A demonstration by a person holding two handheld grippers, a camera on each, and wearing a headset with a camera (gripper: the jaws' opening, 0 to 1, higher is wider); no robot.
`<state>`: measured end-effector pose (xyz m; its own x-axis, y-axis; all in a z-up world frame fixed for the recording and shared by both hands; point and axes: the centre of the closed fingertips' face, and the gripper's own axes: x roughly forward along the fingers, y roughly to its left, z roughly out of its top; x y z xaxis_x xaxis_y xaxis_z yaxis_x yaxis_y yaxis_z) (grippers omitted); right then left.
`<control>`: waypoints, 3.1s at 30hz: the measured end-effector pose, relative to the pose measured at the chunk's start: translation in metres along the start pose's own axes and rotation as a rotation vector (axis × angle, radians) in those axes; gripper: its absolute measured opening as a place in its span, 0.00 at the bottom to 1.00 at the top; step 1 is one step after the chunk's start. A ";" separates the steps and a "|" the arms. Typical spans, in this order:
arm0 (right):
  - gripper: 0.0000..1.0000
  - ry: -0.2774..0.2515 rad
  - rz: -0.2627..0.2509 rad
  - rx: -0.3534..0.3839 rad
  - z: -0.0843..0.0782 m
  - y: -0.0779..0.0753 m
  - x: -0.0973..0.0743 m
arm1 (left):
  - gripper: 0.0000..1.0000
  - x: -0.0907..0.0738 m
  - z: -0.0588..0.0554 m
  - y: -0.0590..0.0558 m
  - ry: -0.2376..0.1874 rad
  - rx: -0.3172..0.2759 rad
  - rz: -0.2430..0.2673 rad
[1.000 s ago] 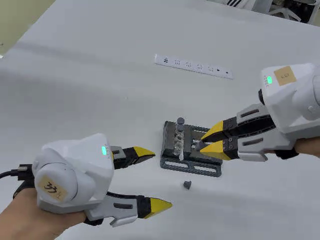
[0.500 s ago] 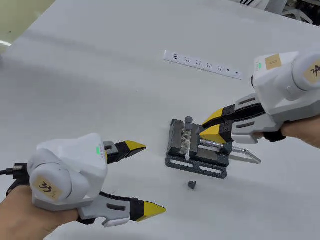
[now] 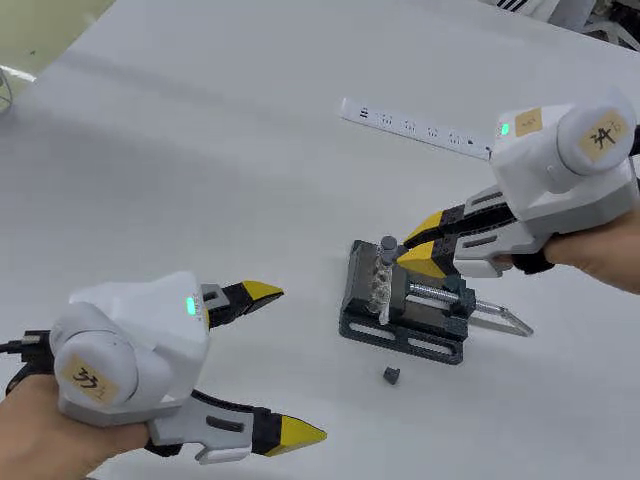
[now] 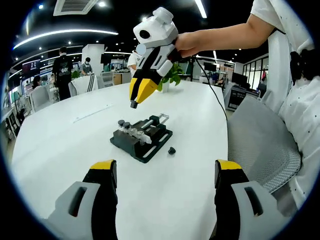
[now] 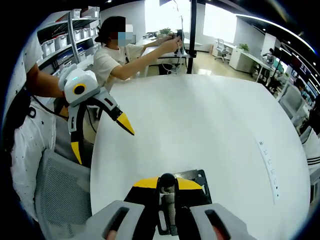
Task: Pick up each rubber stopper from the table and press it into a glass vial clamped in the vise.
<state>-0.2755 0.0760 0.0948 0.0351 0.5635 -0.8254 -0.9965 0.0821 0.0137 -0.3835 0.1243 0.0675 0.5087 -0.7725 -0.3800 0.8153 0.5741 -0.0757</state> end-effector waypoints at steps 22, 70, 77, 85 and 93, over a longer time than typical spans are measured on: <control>0.06 0.063 0.005 0.007 -0.015 -0.010 0.021 | 0.81 0.002 -0.003 0.000 -0.011 -0.014 -0.008; 0.05 0.199 0.027 -0.018 -0.043 -0.020 0.049 | 0.79 -0.001 -0.006 0.002 -0.028 -0.047 -0.008; 0.05 0.222 0.024 -0.042 -0.043 -0.019 0.050 | 0.78 -0.001 -0.005 0.002 -0.029 -0.047 -0.007; 0.05 0.272 0.013 -0.070 -0.043 -0.016 0.051 | 0.78 -0.001 -0.007 0.001 -0.028 -0.049 -0.009; 0.05 0.316 0.002 -0.084 -0.043 -0.018 0.050 | 0.78 -0.001 -0.006 0.001 -0.028 -0.053 -0.008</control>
<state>-0.2591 0.0674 0.0285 0.0211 0.2796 -0.9599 -0.9998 0.0053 -0.0204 -0.3851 0.1275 0.0623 0.5106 -0.7840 -0.3530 0.8037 0.5811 -0.1280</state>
